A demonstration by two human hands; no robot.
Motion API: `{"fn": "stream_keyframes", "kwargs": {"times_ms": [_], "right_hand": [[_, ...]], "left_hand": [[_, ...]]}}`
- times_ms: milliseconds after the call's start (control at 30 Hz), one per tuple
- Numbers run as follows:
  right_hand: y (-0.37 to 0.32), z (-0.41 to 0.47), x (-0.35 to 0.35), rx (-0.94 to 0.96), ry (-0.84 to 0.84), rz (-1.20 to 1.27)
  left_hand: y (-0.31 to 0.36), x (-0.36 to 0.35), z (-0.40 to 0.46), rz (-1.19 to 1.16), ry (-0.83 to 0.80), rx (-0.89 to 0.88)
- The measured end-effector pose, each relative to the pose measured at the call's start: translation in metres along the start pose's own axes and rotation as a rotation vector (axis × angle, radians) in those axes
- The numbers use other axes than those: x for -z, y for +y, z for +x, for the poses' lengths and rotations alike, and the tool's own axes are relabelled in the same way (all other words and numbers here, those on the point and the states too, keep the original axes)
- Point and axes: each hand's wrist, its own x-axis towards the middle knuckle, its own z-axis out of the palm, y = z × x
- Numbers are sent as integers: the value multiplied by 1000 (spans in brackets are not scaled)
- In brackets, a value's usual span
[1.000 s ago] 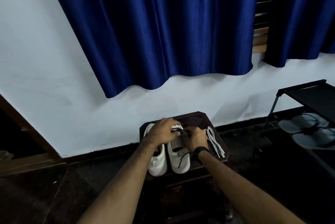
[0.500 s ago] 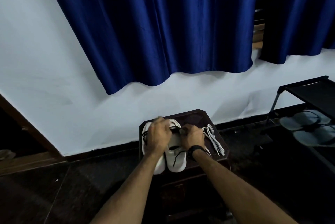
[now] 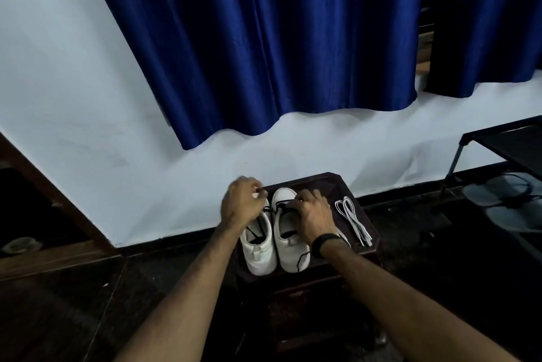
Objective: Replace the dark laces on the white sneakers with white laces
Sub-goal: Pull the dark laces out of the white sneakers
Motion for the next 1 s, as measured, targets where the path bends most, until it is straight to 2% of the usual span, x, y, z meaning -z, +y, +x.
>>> {"fn": "stream_keyframes", "kwargs": {"times_ms": [67,100,200,267,300,367,500,600,633,667,767,833,933,1000], "right_hand": [[0,9,6,106,-109,-78],[-1,14,9,151,-175,-106],[-4,23,15,252,-258,-164],[-4,25,12,323,-196,-178],[-1,26,9,295,-177,-151],[6,24,4,117,-156,-12],[3,30,9,-393,-168,438],[9,41,13,-607,-116,605],[13,43,14,-573,-146,574],[15,44,16,-449,-190,479],[8,44,27,68,-332,97],[1,46,37,307,-365,-76],[-1,45,37,524,-369,-295],[1,47,38,528,-267,-279]], "left_hand": [[3,-11,-7,75,-212,-69],[2,-18,-8,115,-246,-78],[1,-26,-10,97,-222,-65],[3,-24,-11,99,-218,-76],[2,-23,-10,100,-219,-78],[2,-21,-9,95,-224,-67],[5,-23,-11,94,-216,-54],[4,-26,-12,94,-201,-37],[4,-27,-12,90,-204,-30],[4,-27,-13,90,-205,-28],[3,-28,-12,110,-204,-49],[3,-28,-11,124,-210,-34],[3,-27,-12,133,-218,-13],[1,-28,-13,121,-206,-9]]}}
